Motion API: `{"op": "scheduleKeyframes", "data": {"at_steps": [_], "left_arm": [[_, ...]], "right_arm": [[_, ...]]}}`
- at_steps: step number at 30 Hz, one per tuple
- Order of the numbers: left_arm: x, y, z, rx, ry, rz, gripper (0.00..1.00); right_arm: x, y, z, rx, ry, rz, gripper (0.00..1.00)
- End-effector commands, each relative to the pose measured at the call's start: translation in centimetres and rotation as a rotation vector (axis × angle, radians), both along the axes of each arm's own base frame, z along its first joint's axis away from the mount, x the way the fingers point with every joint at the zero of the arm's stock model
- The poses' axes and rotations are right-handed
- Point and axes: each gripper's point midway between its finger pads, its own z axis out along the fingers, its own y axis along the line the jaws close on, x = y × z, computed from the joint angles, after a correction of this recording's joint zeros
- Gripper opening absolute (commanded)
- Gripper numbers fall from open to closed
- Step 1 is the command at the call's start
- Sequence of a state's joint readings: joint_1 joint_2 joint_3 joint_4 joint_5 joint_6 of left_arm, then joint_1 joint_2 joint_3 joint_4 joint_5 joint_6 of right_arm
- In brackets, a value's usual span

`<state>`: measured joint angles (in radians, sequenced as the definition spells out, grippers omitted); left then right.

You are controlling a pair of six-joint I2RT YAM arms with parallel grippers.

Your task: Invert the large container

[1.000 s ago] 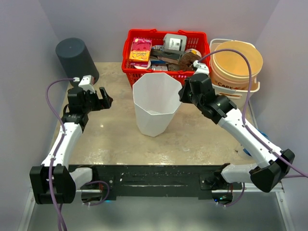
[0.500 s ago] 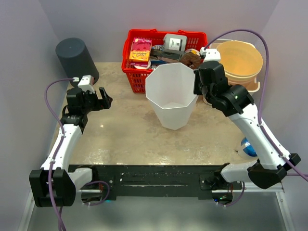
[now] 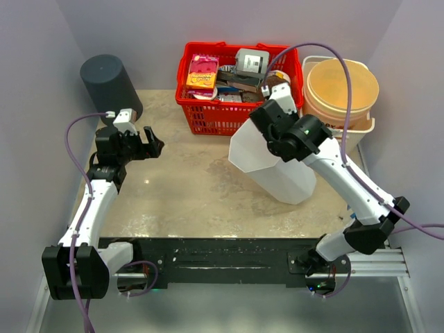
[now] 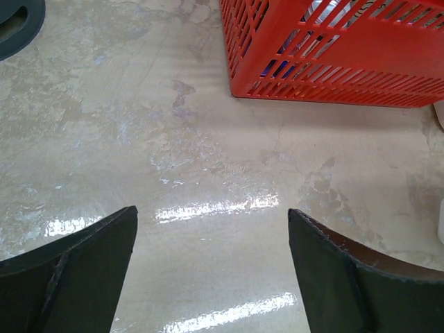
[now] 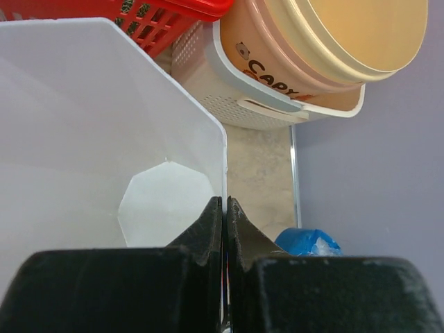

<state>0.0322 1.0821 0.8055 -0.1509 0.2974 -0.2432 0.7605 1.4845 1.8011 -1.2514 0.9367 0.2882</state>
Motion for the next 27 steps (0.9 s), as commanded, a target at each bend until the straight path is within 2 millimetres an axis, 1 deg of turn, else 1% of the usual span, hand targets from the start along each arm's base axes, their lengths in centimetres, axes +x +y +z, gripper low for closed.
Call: {"op": "scheduleKeyframes", "data": {"at_steps": [1,2,3,5,6,8,9,12,13,15,16,18,19,20,21,24,27], "left_arm": [[-0.1,-0.7,1.6,-0.007,-0.056,-0.043,0.93],[-0.1,-0.7,1.7,-0.009,-0.057,-0.044,0.93],[-0.2,-0.7,1.9,-0.007,-0.063,-0.041,0.93],[-0.2,-0.6,1.9,-0.005,-0.062,-0.034,0.94],[-0.2,-0.5,2.0,-0.001,-0.066,-0.029,0.94],[-0.3,-0.3,2.0,0.002,-0.066,-0.022,0.94],[-0.3,-0.3,2.0,0.002,-0.064,-0.019,0.94],[-0.2,0.1,2.0,0.011,-0.061,-0.001,0.94],[-0.3,0.2,2.1,0.013,-0.063,0.005,0.94],[-0.3,0.5,2.2,0.018,-0.063,0.025,0.94],[-0.3,0.6,2.2,0.019,-0.063,0.031,0.94],[-0.3,0.8,2.2,0.019,-0.065,0.044,0.94],[-0.3,0.8,2.2,0.018,-0.063,0.046,0.94],[-0.3,0.9,2.3,0.018,-0.067,0.048,0.94],[-0.3,1.0,2.1,0.016,-0.061,0.05,0.94],[-0.3,1.1,2.0,0.016,-0.056,0.056,0.94],[-0.2,1.2,1.9,0.017,-0.05,0.06,0.95]], "right_arm": [[-0.6,0.7,1.8,-0.094,-0.092,-0.042,0.0],[-0.6,1.1,1.5,-0.108,-0.089,-0.037,0.0],[-0.5,2.3,0.7,-0.133,-0.072,-0.016,0.0],[-0.5,3.1,0.3,-0.158,-0.08,-0.016,0.0],[-0.5,4.2,-0.4,-0.189,-0.068,0.004,0.0],[-0.4,5.1,-0.7,-0.214,-0.075,0.011,0.0],[-0.4,6.2,-1.1,-0.222,-0.071,0.031,0.0],[-0.4,8.2,-1.7,-0.215,-0.069,0.059,0.0],[-0.1,9.0,-2.5,-0.229,-0.059,0.064,0.0],[-0.1,10.4,-2.7,-0.202,-0.062,0.079,0.0],[0.1,11.2,-3.4,-0.199,-0.048,0.088,0.0],[0.1,13.0,-4.0,-0.154,-0.035,0.113,0.0],[0.2,13.5,-4.2,-0.144,-0.032,0.12,0.0],[0.2,14.3,-4.9,-0.143,-0.022,0.13,0.0],[0.3,15.0,-5.1,-0.117,-0.019,0.138,0.0],[0.5,16.5,-6.3,-0.084,-0.005,0.152,0.0],[0.7,17.5,-7.5,-0.054,0.01,0.16,0.0]]}}
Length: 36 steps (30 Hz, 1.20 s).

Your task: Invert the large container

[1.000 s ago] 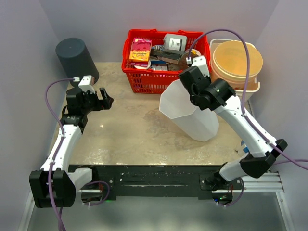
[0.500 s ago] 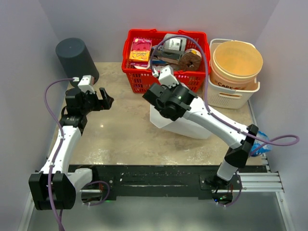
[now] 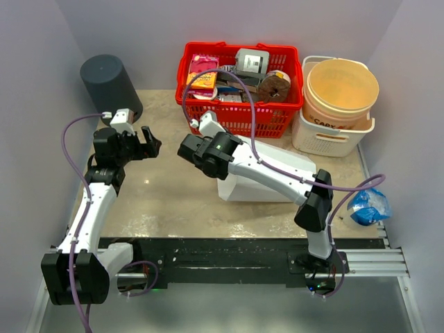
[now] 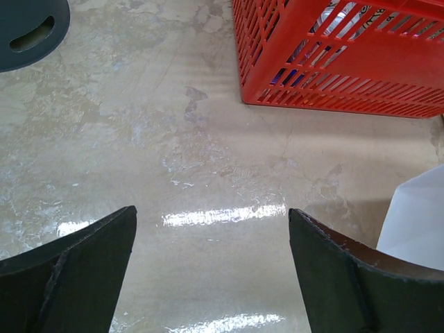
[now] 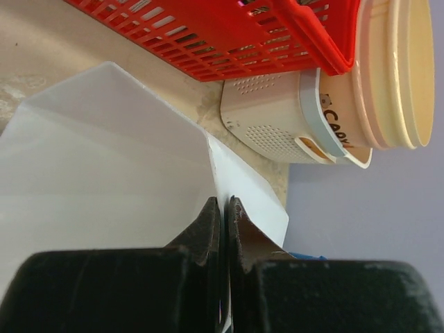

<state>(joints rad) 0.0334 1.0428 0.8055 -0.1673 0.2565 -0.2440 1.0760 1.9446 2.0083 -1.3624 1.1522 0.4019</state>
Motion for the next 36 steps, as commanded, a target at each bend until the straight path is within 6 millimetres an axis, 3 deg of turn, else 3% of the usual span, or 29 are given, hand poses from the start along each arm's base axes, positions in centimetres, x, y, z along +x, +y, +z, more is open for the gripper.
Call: {"op": "scheduleKeyframes", "data": {"at_steps": [1,8,19,28,36], "left_arm": [[0.2,0.6,0.9,0.0,-0.023,0.024,0.95],[0.5,1.4,0.1,-0.011,0.03,0.05,0.94],[0.5,1.6,-0.1,-0.013,0.032,0.052,0.94],[0.5,1.8,-0.1,-0.014,0.033,0.053,0.94],[0.5,2.1,0.0,-0.007,0.03,0.065,0.94]], "right_arm": [[0.1,3.7,-1.6,0.28,0.022,-0.006,0.0],[0.3,7.7,-4.4,0.444,0.092,0.078,0.02],[1.3,10.5,-7.8,0.449,0.124,0.112,0.04],[2.5,12.3,-8.5,0.466,0.121,0.155,0.07],[4.8,13.0,-7.8,0.496,0.097,0.168,0.13]]}}
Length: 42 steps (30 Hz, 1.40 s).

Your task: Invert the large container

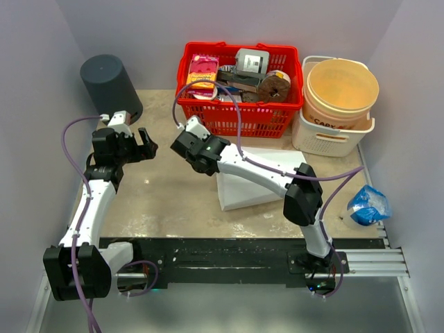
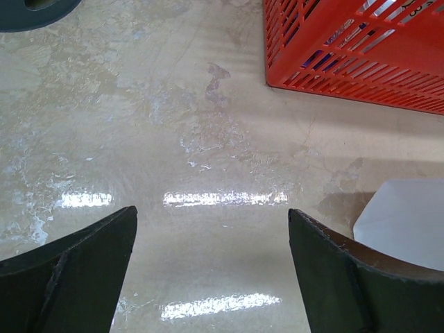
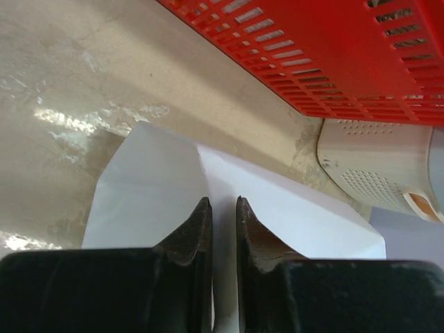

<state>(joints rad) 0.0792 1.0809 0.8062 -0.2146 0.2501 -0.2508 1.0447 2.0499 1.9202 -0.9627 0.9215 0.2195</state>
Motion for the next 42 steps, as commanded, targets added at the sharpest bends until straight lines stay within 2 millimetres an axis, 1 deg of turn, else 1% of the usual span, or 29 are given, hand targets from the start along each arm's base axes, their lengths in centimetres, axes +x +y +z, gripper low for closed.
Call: {"op": "scheduleKeyframes", "data": {"at_steps": [1,2,4,6,9,13,15,18,20,23,24,26,27,29,30,31,32,33,35,36,37,38,39,40,41,42], "left_arm": [[0.6,0.4,2.1,0.005,-0.053,0.012,0.94],[0.6,0.4,2.2,0.005,-0.058,0.012,0.94],[0.7,0.6,2.2,0.007,-0.056,0.015,0.94],[0.7,0.6,2.2,0.008,-0.057,0.015,0.94],[0.7,0.6,2.2,0.008,-0.057,0.015,0.94],[0.6,0.6,2.1,0.008,-0.056,0.013,0.94],[0.6,0.4,2.2,0.006,-0.059,0.007,0.94],[0.6,0.4,2.2,0.006,-0.062,0.002,0.93],[0.6,0.4,2.3,0.006,-0.064,0.002,0.93],[0.6,0.5,2.2,0.011,-0.061,0.009,0.94],[0.6,0.5,2.2,0.011,-0.062,0.01,0.94],[0.6,0.5,2.2,0.011,-0.062,0.009,0.94],[0.6,0.5,2.3,0.012,-0.064,0.008,0.94],[0.5,0.4,2.3,0.011,-0.066,0.005,0.93],[0.5,0.3,2.4,0.007,-0.071,-0.003,0.93],[0.5,0.1,2.5,0.002,-0.076,-0.014,0.93],[0.5,-0.1,2.7,-0.003,-0.087,-0.026,0.92],[0.4,-0.6,2.9,-0.016,-0.096,-0.052,0.92],[0.3,-0.9,3.3,-0.022,-0.114,-0.066,0.92],[0.2,-1.0,3.4,-0.022,-0.119,-0.069,0.92],[0.2,-0.9,3.5,-0.02,-0.123,-0.066,0.93],[0.1,-0.9,3.7,-0.018,-0.128,-0.065,0.93],[0.0,-1.0,3.9,-0.017,-0.13,-0.069,0.93],[0.0,-1.1,4.0,-0.015,-0.135,-0.074,0.95],[0.0,-1.2,4.2,-0.017,-0.144,-0.08,0.95],[-0.1,-1.5,4.4,-0.021,-0.15,-0.094,0.95]], "right_arm": [[1.9,6.4,0.5,0.374,-0.02,0.016,0.14],[1.9,6.5,0.3,0.375,-0.011,0.026,0.15],[2.3,6.6,0.1,0.378,-0.006,0.036,0.21],[2.6,6.4,-0.2,0.373,0.004,0.039,0.22],[3.0,6.3,-0.3,0.372,0.008,0.047,0.28],[3.3,6.6,0.5,0.4,-0.004,0.061,0.32],[3.5,6.6,0.9,0.407,-0.008,0.065,0.39],[3.9,7.0,2.1,0.441,-0.025,0.077,0.45],[4.1,6.8,2.8,0.458,-0.039,0.074,0.52],[4.6,6.9,4.1,0.489,-0.06,0.088,0.56],[4.9,6.8,5.0,0.502,-0.075,0.085,0.62],[5.2,6.4,6.2,0.513,-0.097,0.081,0.65],[5.3,6.2,7.5,0.533,-0.118,0.081,0.7],[5.6,5.8,8.8,0.554,-0.136,0.079,0.75],[5.7,5.2,10.0,0.577,-0.153,0.076,0.8],[5.8,4.8,10.7,0.589,-0.163,0.069,0.82],[6.2,3.9,11.5,0.627,-0.174,0.039,0.83],[5.8,2.9,12.9,0.665,-0.191,0.023,0.84],[5.5,1.3,14.5,0.754,-0.218,-0.017,0.84],[4.4,-0.1,16.0,0.813,-0.248,-0.02,0.85],[3.8,-0.9,16.5,0.847,-0.262,-0.028,0.87],[3.2,-1.3,14.7,0.873,-0.247,-0.051,0.88],[2.3,-2.1,15.0,0.91,-0.252,-0.055,0.89],[0.6,-3.8,17.1,0.981,-0.276,-0.045,0.92],[-0.6,-4.9,14.5,0.982,-0.24,-0.077,0.93],[-1.3,-6.0,14.2,1.004,-0.249,-0.092,0.94]]}}
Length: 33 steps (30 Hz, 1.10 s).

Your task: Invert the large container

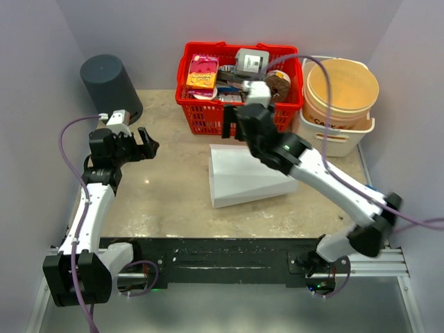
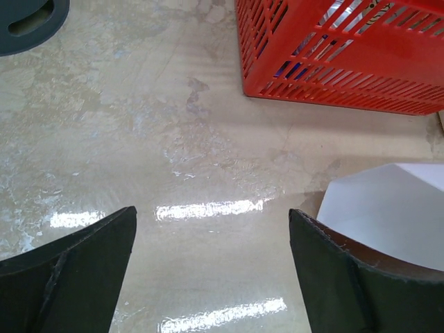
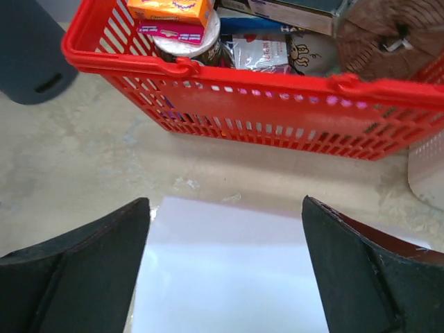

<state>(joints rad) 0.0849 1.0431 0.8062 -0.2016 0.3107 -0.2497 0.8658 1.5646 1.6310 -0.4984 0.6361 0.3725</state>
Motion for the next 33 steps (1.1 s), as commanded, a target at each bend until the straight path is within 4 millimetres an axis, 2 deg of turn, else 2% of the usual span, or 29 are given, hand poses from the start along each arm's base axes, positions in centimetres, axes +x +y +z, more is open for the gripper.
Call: {"op": "scheduleKeyframes", "data": {"at_steps": [1,2,3,4,5,7,10,11,13,14,15,17,18,20,21,22,24,25,27,31,33], "left_arm": [[0.1,-0.7,2.9,0.002,-0.103,-0.05,0.95],[0.0,-0.9,3.3,0.0,-0.113,-0.057,0.95],[-0.1,-0.9,3.3,0.002,-0.117,-0.061,0.96],[-0.2,-1.2,3.3,0.005,-0.121,-0.07,0.97],[-0.3,-1.4,3.6,0.002,-0.132,-0.08,0.98],[-0.4,-1.7,3.6,-0.003,-0.133,-0.097,0.99],[-0.3,-2.5,3.1,-0.019,-0.114,-0.137,0.99],[-0.4,-2.9,3.1,-0.026,-0.111,-0.156,0.99],[-0.5,-3.4,3.4,-0.034,-0.124,-0.187,0.99],[-0.9,-4.3,3.9,-0.047,-0.143,-0.235,0.99],[-1.2,-5.2,4.1,-0.056,-0.152,-0.273,0.99],[-1.7,-6.6,4.7,-0.066,-0.172,-0.337,0.99],[-2.0,-7.7,4.9,-0.048,-0.187,-0.375,0.99],[-2.3,-8.2,5.4,-0.002,-0.212,-0.363,0.99],[-2.9,-9.7,5.2,0.02,-0.219,-0.408,0.99],[-3.1,-10.3,5.0,0.031,-0.213,-0.42,0.99],[-3.8,-11.9,4.7,0.047,-0.204,-0.465,0.99],[-4.0,-12.3,4.7,0.052,-0.201,-0.473,0.99],[-4.1,-12.3,4.9,0.066,-0.215,-0.461,0.99],[-4.8,-12.5,6.4,0.061,-0.29,-0.477,0.99],[-5.5,-13.1,6.8,0.044,-0.316,-0.507,0.99]], "right_arm": [[-4.8,-4.6,3.0,0.292,-0.077,-0.047,0.95],[-5.4,-5.3,0.9,0.277,-0.063,-0.05,0.95],[-5.6,-5.7,1.6,0.321,-0.091,-0.043,0.95],[-6.6,-7.1,2.9,0.399,-0.115,-0.058,0.95],[-7.1,-7.3,1.5,0.404,-0.094,-0.058,0.95],[-8.2,-7.2,0.7,0.456,-0.073,-0.02,0.97],[-9.4,-8.7,-1.6,0.456,-0.041,-0.045,0.98],[-10.1,-9.8,-2.4,0.439,-0.033,-0.061,0.99],[-10.6,-11.7,-2.8,0.421,-0.041,-0.121,0.99],[-10.7,-13.5,-3.3,0.386,-0.053,-0.183,0.99],[-11.3,-14.7,-2.6,0.403,-0.078,-0.201,0.99],[-11.7,-16.0,-2.8,0.402,-0.096,-0.228,0.99],[-12.1,-16.7,-2.2,0.426,-0.12,-0.231,0.99],[-12.2,-17.3,-2.2,0.434,-0.134,-0.243,0.99],[-12.3,-17.5,-2.2,0.438,-0.137,-0.244,0.99],[-12.2,-17.5,-2.3,0.421,-0.136,-0.245,0.99],[-12.0,-17.1,-2.1,0.408,-0.129,-0.221,0.99],[-11.4,-16.8,-2.7,0.368,-0.109,-0.221,0.99],[-11.0,-15.9,-2.4,0.355,-0.078,-0.172,0.99],[-8.8,-17.1,-4.3,0.321,-0.007,-0.166,0.99],[-8.0,-17.8,-6.6,0.31,0.043,-0.171,0.99]]}}
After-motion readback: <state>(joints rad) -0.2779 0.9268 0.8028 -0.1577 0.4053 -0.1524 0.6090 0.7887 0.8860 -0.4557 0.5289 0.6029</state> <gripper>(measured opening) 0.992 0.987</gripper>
